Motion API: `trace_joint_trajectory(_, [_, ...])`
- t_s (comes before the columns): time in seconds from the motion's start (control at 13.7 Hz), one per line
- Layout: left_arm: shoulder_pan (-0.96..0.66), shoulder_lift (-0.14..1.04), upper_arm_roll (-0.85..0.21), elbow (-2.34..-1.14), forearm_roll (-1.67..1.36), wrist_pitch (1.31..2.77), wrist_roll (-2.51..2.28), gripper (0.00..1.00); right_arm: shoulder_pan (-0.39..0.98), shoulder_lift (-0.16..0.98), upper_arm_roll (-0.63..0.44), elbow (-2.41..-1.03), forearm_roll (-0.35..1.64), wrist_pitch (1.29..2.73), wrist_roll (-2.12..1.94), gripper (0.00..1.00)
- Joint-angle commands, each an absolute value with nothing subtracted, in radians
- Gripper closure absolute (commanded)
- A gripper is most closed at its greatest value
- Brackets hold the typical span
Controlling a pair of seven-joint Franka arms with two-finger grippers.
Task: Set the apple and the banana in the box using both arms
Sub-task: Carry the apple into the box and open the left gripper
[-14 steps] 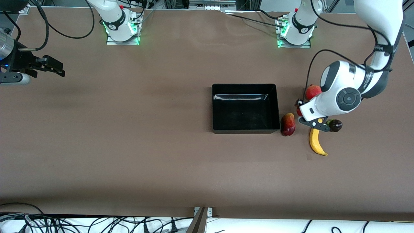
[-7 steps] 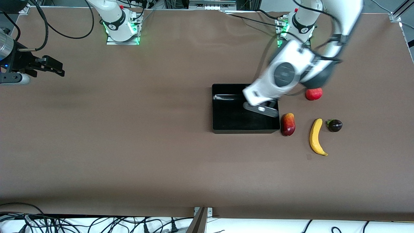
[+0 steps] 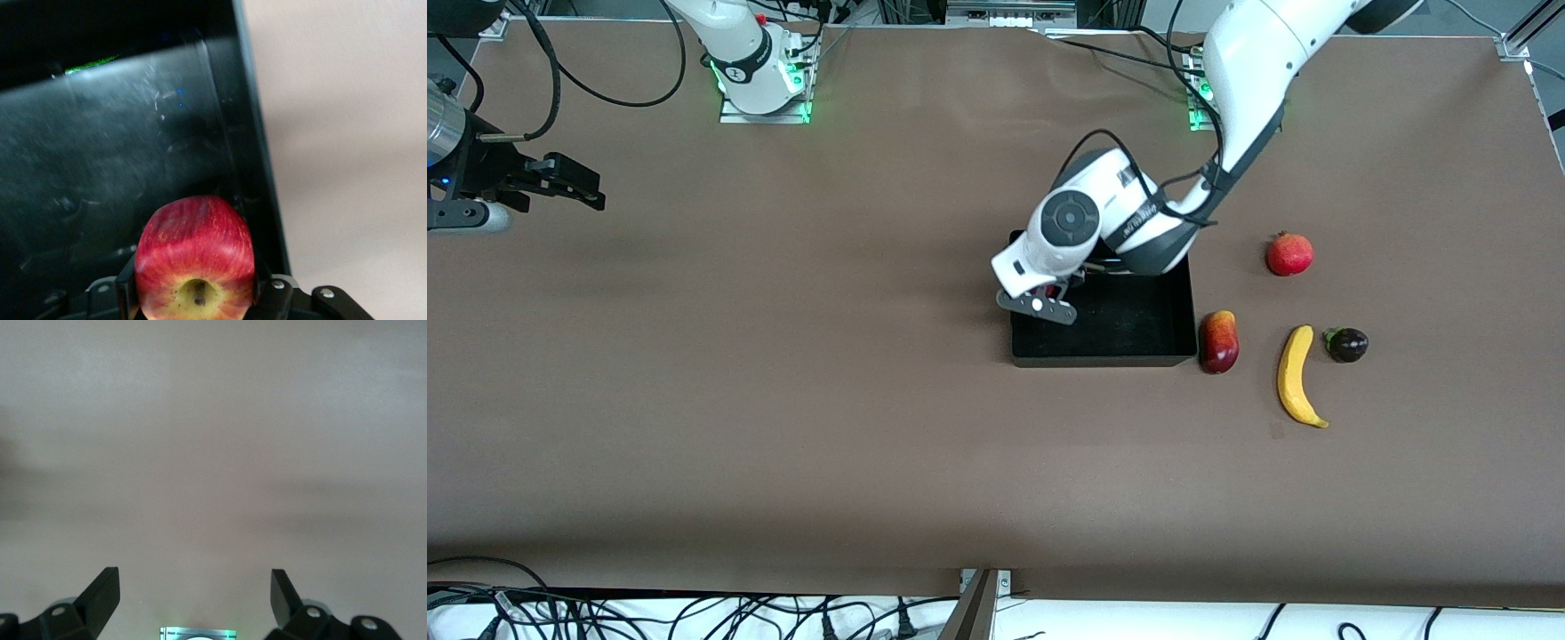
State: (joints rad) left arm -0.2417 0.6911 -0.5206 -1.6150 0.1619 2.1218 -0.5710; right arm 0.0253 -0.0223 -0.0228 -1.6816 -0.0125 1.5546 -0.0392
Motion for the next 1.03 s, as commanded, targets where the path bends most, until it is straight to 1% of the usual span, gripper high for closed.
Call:
trace_joint_trajectory(0.0, [-0.248, 0.728, -0.520, -1.563, 0.184, 2.102, -0.568, 1.00, 0.031, -0.023, -0.028, -1.677, -0.011, 1.555, -0.029, 0.00])
trace_joint_trajectory(0.22, [-0.258, 0.781, -0.514, -1.565, 0.267, 2.137, -0.575, 1.00, 0.031, -0.015, -0.028, -1.678, -0.011, 1.569, -0.029, 0.00])
trace_joint_trajectory(0.44, [-0.253, 0.796, -0.515, -1.563, 0.264, 2.137, -0.578, 1.00, 0.031, -0.008, -0.028, -1.678, -0.011, 1.589, -0.029, 0.00])
trace_joint_trajectory(0.51, [-0.246, 0.793, -0.515, -1.563, 0.262, 2.135, -0.575, 0.96, 0.031, -0.002, -0.028, -1.678, -0.012, 1.594, -0.029, 0.00])
trace_joint_trajectory(0.59, [-0.235, 0.790, -0.517, -1.562, 0.247, 2.134, -0.572, 0.54, 0.031, 0.000, -0.029, -1.678, -0.012, 1.600, -0.029, 0.00])
trace_joint_trajectory(0.66, [-0.220, 0.787, -0.517, -1.563, 0.232, 2.132, -0.566, 0.01, 0.031, 0.003, -0.029, -1.678, -0.012, 1.600, -0.029, 0.00])
trace_joint_trajectory(0.95, [-0.181, 0.737, -0.529, -1.560, 0.227, 2.100, -0.563, 0.00, 0.031, 0.006, -0.028, -1.678, -0.012, 1.603, -0.029, 0.00])
